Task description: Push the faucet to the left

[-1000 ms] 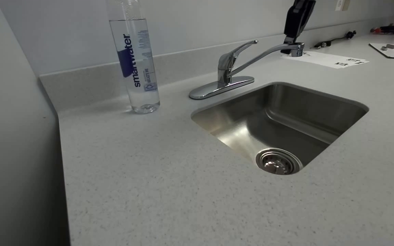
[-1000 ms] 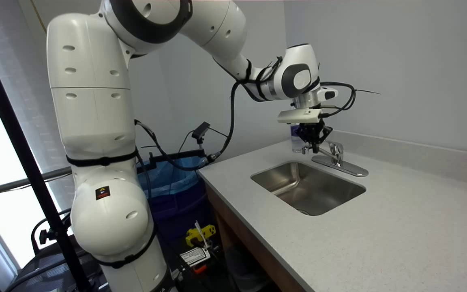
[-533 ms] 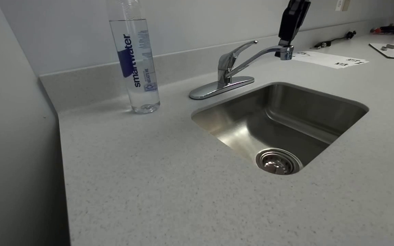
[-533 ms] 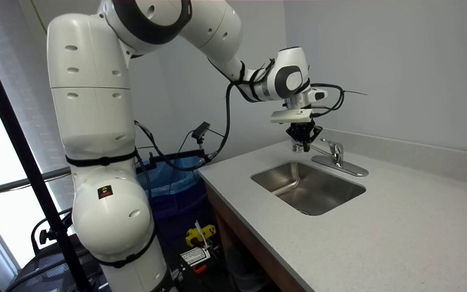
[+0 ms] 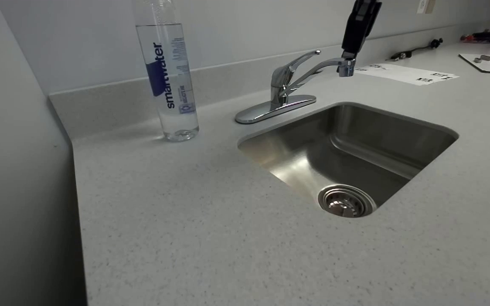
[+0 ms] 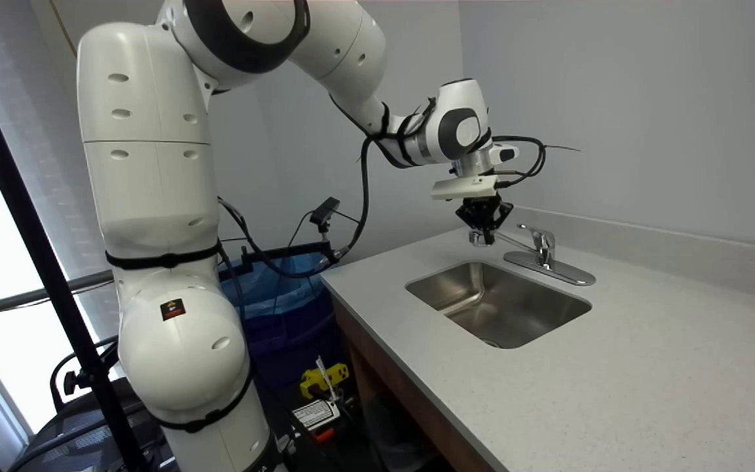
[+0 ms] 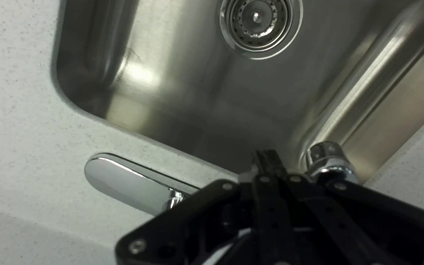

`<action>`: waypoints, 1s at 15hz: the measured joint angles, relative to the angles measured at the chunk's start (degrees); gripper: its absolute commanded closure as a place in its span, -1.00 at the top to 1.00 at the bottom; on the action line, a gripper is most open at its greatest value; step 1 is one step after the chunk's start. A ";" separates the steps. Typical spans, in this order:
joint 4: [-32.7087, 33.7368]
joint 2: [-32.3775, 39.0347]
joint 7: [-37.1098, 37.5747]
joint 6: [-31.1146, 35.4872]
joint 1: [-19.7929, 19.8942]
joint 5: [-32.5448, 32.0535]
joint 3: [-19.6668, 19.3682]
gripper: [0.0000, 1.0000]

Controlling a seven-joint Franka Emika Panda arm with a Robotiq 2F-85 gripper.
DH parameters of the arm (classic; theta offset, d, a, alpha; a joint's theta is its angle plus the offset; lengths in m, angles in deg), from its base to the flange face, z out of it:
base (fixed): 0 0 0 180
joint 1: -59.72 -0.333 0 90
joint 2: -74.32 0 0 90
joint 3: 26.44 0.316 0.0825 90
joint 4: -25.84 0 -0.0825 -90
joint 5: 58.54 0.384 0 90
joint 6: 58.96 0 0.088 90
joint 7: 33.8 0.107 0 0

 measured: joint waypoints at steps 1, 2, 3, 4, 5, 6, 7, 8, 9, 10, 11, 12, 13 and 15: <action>0.01 0.03 0.28 0.12 -0.18 -0.45 0.00 -1.00; 0.03 0.08 0.72 0.29 -0.43 -1.09 0.01 -1.00; 0.03 0.14 1.29 0.54 -0.72 -1.79 0.02 -1.00; 0.06 0.23 1.92 0.84 -1.06 -2.49 0.03 -1.00; 0.10 0.35 2.67 1.22 -1.42 -3.26 0.06 -1.00; 0.15 0.49 3.41 1.66 -1.80 -3.95 0.09 -1.00; 0.25 0.69 4.24 2.06 -2.22 -4.65 0.11 -1.00; 0.42 0.93 5.21 2.44 -2.63 -5.47 0.12 -1.00; 0.63 1.20 6.22 2.79 -3.06 -6.25 0.13 -1.00; 0.89 1.49 7.31 3.08 -3.47 -6.97 0.13 -1.00; 1.22 1.81 8.38 3.32 -3.85 -7.74 0.13 -1.00; 1.62 2.17 9.42 3.50 -4.22 -8.44 0.13 -1.00; 2.03 2.56 10.44 3.71 -4.59 -9.13 0.13 -1.00; 3.02 3.43 12.42 4.02 -5.32 -10.56 0.13 -1.00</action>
